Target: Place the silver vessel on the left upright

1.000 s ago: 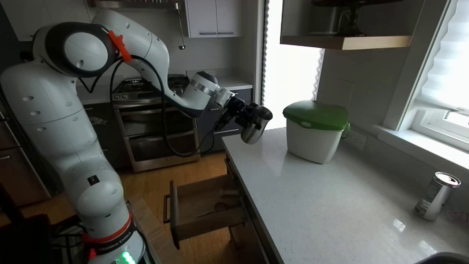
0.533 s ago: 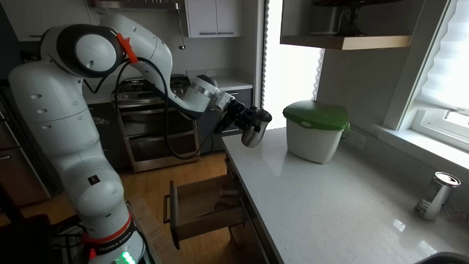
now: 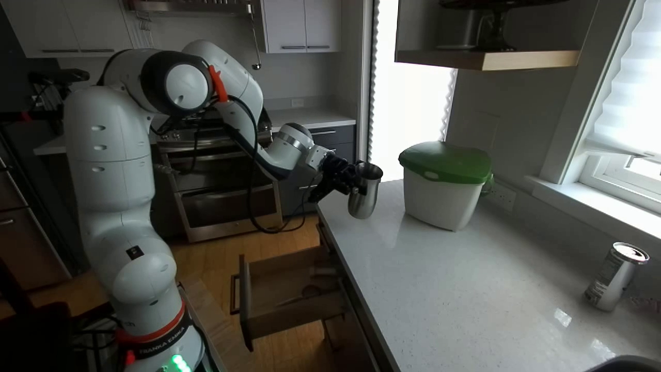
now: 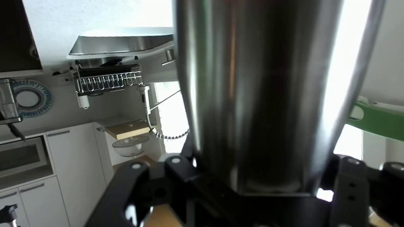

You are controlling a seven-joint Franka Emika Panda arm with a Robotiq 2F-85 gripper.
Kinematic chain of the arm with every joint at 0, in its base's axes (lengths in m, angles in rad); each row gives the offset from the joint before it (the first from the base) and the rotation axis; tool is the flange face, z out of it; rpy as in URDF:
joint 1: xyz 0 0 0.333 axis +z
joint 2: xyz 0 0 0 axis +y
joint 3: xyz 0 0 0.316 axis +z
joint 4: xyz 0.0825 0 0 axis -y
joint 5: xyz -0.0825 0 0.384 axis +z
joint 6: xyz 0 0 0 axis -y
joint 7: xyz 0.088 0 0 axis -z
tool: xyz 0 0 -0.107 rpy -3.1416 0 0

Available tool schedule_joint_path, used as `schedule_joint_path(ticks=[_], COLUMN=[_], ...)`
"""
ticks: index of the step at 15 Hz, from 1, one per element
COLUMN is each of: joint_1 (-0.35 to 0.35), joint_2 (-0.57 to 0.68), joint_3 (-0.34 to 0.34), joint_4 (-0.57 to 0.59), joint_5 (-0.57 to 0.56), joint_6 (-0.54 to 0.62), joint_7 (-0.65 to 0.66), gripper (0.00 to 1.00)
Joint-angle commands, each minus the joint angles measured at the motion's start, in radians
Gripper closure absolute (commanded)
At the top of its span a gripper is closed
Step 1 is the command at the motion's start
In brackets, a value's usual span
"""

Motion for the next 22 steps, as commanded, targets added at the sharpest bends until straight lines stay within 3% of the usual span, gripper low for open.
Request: schedule_joint_path(ticks=[1, 11, 22], joint_1=[0.011, 0.028, 0.024], joint_2=[0.100, 0.306, 0.350], joint_3=[-0.006, -0.009, -0.005], joint_4=[0.072, 0.187, 0.224], joint_5=[-0.043, -0.154, -0.157], joint_6=[-0.061, -0.195, -0.180], joint_7=[0.065, 0.119, 0.097], gripper=[0.46, 0.46, 0.46])
